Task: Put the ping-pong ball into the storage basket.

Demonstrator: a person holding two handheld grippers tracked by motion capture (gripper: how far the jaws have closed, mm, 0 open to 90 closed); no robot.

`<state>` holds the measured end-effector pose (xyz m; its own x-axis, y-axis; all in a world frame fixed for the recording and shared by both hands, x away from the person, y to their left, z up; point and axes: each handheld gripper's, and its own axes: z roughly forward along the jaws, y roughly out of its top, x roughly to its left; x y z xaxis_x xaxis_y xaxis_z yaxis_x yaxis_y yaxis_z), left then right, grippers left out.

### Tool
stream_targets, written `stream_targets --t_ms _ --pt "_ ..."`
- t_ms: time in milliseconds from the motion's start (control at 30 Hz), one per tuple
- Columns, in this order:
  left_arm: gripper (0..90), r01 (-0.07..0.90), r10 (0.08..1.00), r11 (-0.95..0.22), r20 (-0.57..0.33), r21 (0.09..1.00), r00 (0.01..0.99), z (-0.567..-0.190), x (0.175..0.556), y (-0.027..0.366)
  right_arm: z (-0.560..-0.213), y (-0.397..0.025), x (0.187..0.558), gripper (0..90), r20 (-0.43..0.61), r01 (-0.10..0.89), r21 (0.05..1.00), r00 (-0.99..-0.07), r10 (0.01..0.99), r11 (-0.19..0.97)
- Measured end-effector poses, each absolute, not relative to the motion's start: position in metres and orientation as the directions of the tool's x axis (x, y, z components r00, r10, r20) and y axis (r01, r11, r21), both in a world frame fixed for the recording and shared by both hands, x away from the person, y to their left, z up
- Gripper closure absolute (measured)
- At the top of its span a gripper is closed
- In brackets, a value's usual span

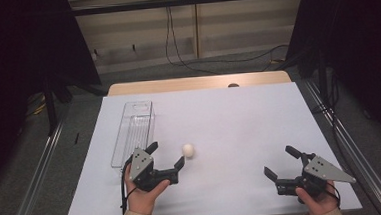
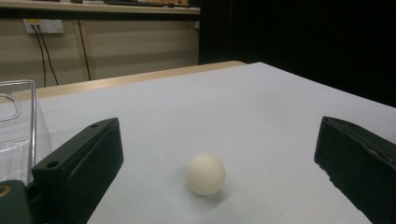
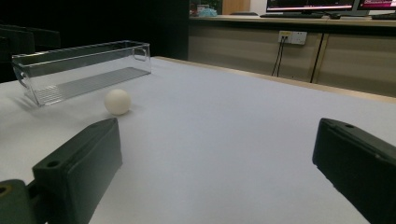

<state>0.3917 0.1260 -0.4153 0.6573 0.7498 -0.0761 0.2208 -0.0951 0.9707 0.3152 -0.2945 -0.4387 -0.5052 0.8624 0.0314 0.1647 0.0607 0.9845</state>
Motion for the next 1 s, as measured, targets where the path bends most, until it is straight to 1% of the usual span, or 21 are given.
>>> stream_targets --t_ms 633,800,933,1000 --pt "1.5 0.239 0.738 -0.106 -0.084 0.965 0.669 -0.423 0.397 0.104 -0.438 -0.295 0.315 0.8 0.034 0.166 0.984 -0.511 0.859 0.06" --pt "1.5 0.238 0.734 -0.134 -0.065 0.962 0.676 -0.426 0.401 0.102 -0.439 -0.294 0.316 0.8 0.036 0.165 0.985 -0.507 0.861 0.055" --pt "1.5 0.254 0.739 -0.125 -0.081 0.959 0.669 -0.428 0.401 0.098 -0.439 -0.294 0.315 0.9 0.038 0.165 0.985 -0.508 0.861 0.054" --pt "1.5 0.253 0.734 -0.139 -0.072 0.957 0.675 -0.429 0.403 0.098 -0.438 -0.294 0.315 0.8 0.038 0.165 0.985 -0.509 0.86 0.054"
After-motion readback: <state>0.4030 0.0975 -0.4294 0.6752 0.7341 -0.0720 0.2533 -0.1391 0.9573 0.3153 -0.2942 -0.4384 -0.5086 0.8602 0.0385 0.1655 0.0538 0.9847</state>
